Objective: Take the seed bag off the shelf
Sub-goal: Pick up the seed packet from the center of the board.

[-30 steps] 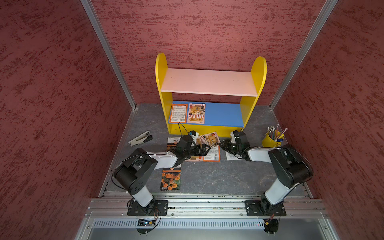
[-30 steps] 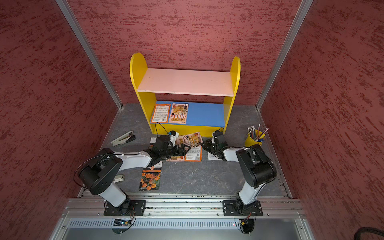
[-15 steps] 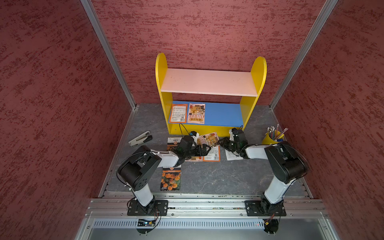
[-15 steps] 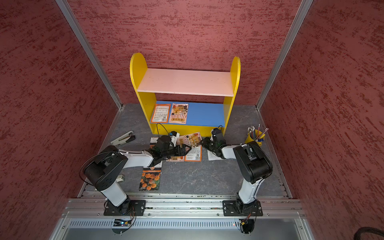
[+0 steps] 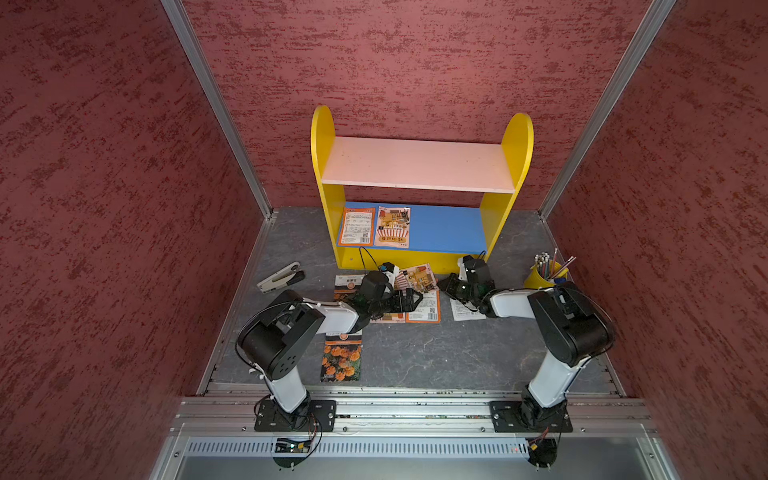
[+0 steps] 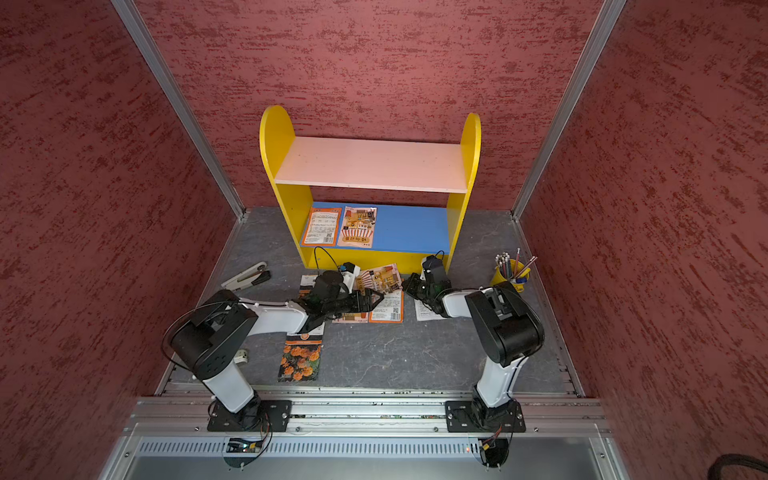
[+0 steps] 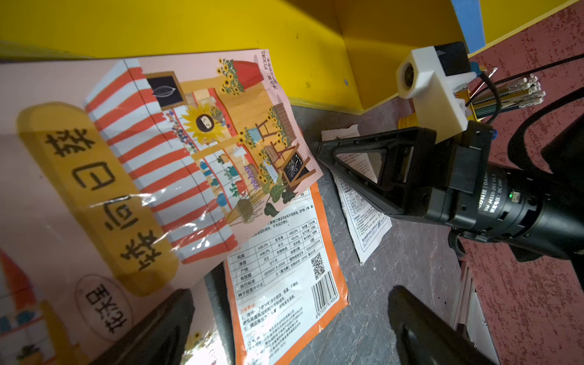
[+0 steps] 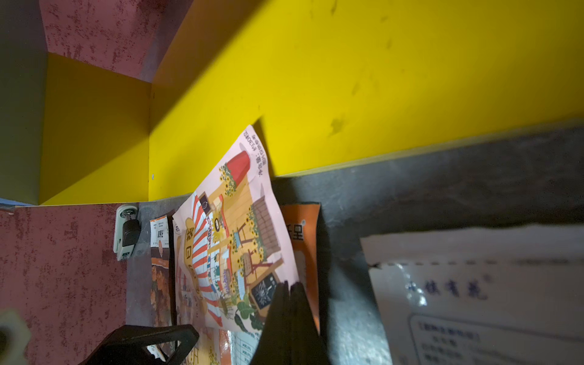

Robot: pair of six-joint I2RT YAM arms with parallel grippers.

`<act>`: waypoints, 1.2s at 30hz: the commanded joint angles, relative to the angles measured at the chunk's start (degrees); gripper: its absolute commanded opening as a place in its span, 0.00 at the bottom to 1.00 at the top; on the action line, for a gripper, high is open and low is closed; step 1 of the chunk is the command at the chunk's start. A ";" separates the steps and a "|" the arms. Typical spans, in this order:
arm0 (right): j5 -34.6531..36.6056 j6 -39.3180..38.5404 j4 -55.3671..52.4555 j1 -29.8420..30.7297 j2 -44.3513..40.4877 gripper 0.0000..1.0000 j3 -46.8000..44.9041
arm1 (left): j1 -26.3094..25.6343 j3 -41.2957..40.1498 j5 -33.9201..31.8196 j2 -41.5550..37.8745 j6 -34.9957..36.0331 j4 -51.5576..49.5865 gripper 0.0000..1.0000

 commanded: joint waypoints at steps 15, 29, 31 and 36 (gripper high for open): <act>1.63 -0.76 0.77 1.25 -2.82 0.26 -2.71 | 1.18 1.54 -1.77 -0.37 1.64 -1.38 1.00; 3.92 -1.12 -0.86 3.39 -1.19 0.32 -1.25 | 2.17 3.50 -4.83 2.29 3.38 -3.37 1.00; 4.77 -1.17 -1.59 3.65 -1.37 0.35 -1.22 | 2.23 3.37 -4.88 2.91 3.26 -2.93 1.00; 5.97 -1.69 -2.56 4.31 -1.60 0.37 -1.46 | 2.25 2.83 -4.79 3.91 3.21 -2.47 1.00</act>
